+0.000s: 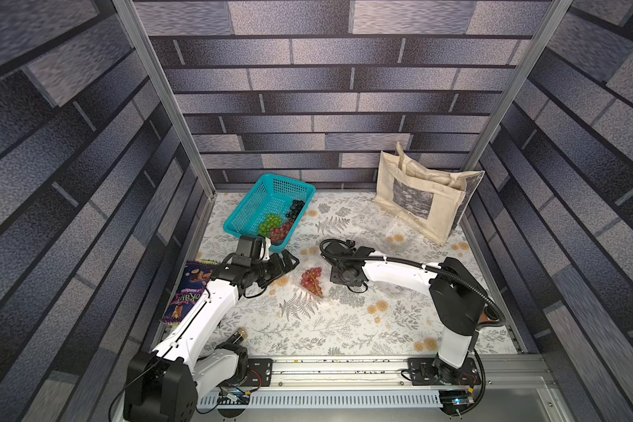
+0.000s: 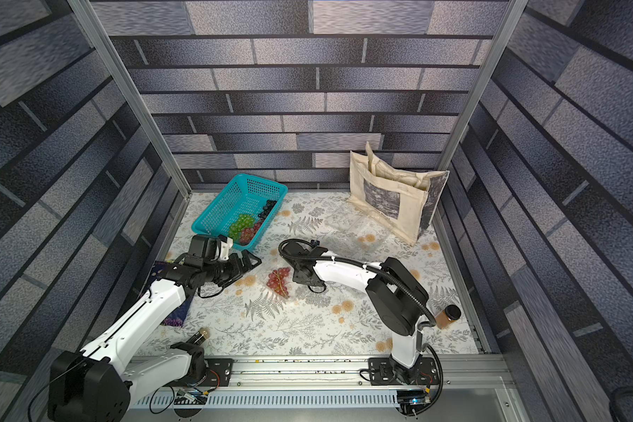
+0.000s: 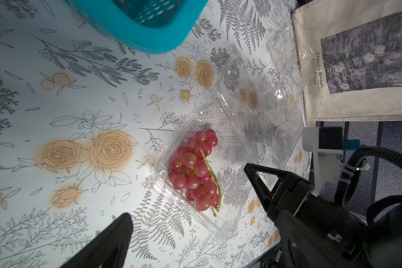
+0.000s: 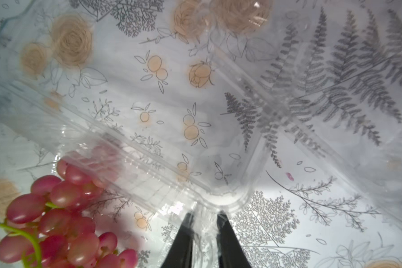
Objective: Pack grapes into containers
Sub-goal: Adjust the packing box at the center of the board.
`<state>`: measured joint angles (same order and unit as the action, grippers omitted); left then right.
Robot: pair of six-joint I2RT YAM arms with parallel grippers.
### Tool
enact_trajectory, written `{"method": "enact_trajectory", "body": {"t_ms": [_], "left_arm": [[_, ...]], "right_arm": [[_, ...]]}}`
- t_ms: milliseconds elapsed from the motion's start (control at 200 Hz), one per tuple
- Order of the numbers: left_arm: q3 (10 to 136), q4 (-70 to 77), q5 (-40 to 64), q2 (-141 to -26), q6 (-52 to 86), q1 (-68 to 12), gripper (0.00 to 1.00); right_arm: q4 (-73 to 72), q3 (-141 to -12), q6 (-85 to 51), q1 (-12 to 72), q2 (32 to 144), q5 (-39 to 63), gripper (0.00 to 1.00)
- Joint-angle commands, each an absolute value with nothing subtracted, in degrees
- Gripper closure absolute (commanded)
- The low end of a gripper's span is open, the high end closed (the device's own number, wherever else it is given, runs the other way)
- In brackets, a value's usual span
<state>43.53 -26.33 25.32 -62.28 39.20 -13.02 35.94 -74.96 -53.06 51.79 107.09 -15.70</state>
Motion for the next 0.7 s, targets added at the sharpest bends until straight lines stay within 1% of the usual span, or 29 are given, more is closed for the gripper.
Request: {"method": "enact_trajectory", "body": {"t_ms": [0, 50, 135, 250, 346, 406, 426, 541, 641, 696], "left_arm": [[43.15, -26.97, 25.71, -61.73, 38.15, -12.65, 0.0], [43.15, -27.05, 25.74, -61.87, 38.16, -12.55, 0.0], [43.33, -27.53, 25.67, -62.0, 37.9, -12.35, 0.0], [43.58, -28.02, 25.76, -62.35, 37.69, -11.83, 0.0], [43.85, -28.08, 26.09, -62.56, 37.71, -11.29, 0.0], [44.02, -28.12, 26.41, -62.62, 37.82, -10.72, 0.0], [44.04, -27.98, 26.45, -62.64, 37.95, -10.6, 0.0], [44.17, -27.59, 26.77, -62.64, 38.37, -9.81, 0.0], [44.59, -27.88, 26.89, -62.71, 38.41, -9.47, 0.0], [44.97, -28.19, 26.73, -62.58, 38.48, -9.24, 0.0]], "right_arm": [[39.89, -79.81, -45.85, 50.83, 110.27, -17.79, 0.86], [40.69, -82.01, -42.68, 50.58, 111.56, -17.85, 0.9], [42.21, -85.15, -37.42, 50.45, 113.23, -18.21, 1.0], [43.6, -87.65, -32.4, 50.01, 114.27, -17.65, 1.0], [46.43, -90.25, -29.01, 49.0, 115.56, -19.59, 1.0], [46.96, -91.13, -26.47, 47.98, 115.55, -18.42, 1.0], [47.12, -91.45, -25.69, 47.7, 117.5, -18.06, 1.0], [49.52, -93.81, -20.22, 46.51, 119.18, -15.89, 1.0], [51.04, -94.84, -18.1, 46.23, 119.28, -16.08, 0.88], [51.33, -94.67, -17.97, 46.23, 118.64, -16.36, 0.84]]}}
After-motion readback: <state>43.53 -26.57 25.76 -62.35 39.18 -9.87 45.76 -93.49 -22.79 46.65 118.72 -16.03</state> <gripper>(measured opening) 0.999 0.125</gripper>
